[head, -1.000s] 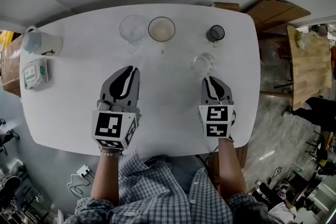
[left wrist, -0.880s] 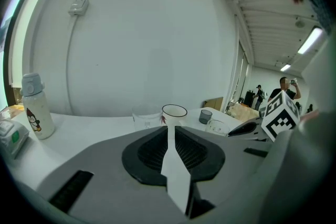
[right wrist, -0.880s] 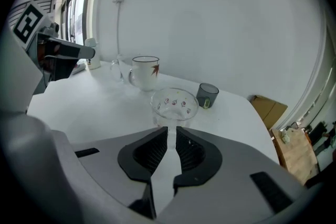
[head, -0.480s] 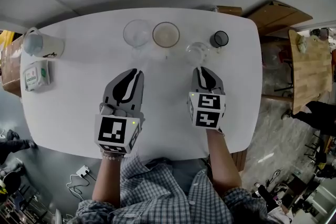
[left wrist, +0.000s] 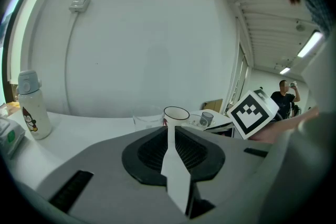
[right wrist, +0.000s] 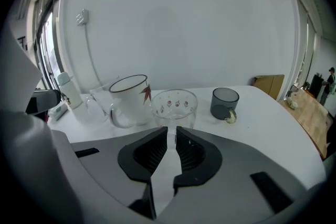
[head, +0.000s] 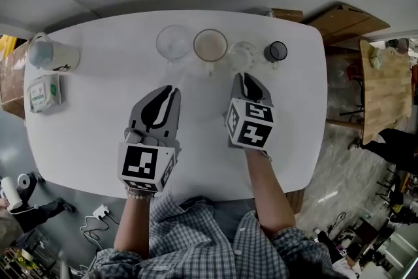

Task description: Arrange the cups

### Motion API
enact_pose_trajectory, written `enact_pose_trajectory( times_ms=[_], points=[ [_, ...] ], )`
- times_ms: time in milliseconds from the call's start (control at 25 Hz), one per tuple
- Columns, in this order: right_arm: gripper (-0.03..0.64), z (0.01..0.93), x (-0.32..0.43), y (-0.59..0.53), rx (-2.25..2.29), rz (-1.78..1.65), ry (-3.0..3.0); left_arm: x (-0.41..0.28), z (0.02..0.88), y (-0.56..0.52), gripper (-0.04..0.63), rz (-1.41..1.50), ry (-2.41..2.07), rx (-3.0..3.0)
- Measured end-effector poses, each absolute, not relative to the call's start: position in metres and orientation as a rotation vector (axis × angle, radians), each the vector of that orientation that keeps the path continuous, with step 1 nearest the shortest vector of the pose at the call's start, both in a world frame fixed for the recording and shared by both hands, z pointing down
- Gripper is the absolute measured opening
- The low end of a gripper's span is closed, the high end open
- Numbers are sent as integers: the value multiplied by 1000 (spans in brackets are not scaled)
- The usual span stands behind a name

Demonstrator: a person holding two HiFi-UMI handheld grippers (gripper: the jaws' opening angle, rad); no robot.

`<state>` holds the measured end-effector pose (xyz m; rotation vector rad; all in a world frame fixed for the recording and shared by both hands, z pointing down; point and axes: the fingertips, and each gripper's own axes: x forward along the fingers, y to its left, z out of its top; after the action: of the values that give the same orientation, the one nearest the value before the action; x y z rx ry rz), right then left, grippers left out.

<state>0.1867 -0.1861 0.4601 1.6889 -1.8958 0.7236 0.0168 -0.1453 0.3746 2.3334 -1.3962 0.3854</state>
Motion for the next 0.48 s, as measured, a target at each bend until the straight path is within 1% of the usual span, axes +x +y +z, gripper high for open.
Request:
enact_pose_trajectory(
  times_ms=[280,480],
  points=[
    [60,462,179,-199,1728,795,-1906,14,376,-147,48,388,-1391,2328],
    [61,461,177,-203,1714,773,-1914,13,376,-146,48,394,-1391,2327]
  ],
)
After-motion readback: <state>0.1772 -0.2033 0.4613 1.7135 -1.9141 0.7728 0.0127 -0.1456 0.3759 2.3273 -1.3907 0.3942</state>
